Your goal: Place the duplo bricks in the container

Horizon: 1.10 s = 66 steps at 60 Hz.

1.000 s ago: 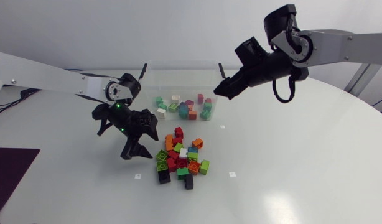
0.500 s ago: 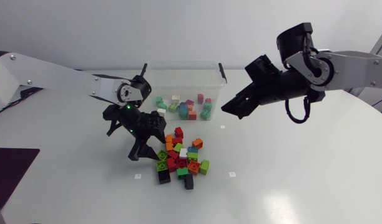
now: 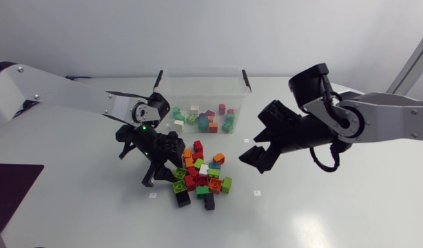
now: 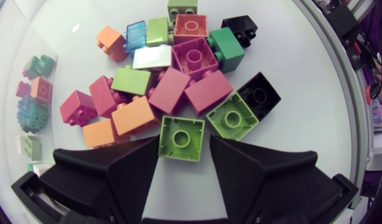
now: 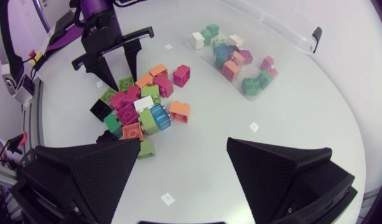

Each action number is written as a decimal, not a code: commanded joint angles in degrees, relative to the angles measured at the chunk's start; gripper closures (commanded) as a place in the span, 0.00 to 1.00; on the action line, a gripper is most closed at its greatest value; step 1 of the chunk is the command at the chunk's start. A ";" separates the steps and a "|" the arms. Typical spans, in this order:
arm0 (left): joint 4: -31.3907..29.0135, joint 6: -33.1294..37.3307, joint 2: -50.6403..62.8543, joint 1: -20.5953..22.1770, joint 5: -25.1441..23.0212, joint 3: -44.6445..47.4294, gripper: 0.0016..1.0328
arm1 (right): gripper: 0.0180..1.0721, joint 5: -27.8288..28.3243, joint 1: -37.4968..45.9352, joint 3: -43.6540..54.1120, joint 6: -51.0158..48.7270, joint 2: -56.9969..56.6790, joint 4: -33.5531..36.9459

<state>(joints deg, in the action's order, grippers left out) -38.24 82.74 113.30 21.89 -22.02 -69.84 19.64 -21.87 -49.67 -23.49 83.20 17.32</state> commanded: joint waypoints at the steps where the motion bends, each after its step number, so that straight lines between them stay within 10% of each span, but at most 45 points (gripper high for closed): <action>1: 0.18 1.20 -0.71 0.43 -0.39 2.26 0.62 | 0.05 -0.92 -1.16 1.77 -1.12 -0.49 -0.97; 17: 1.76 -0.83 -6.33 -0.53 -0.39 5.95 0.93 | 0.05 -3.20 -6.08 2.56 -5.08 3.37 -0.10; 66: 16.97 -32.03 -25.67 -2.29 -0.83 9.11 0.93 | 0.14 -9.09 -13.02 -5.70 -10.79 18.23 4.30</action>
<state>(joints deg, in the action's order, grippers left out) -23.44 56.49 89.03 19.31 -23.24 -60.99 11.42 -34.41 -53.41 -33.10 99.00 20.43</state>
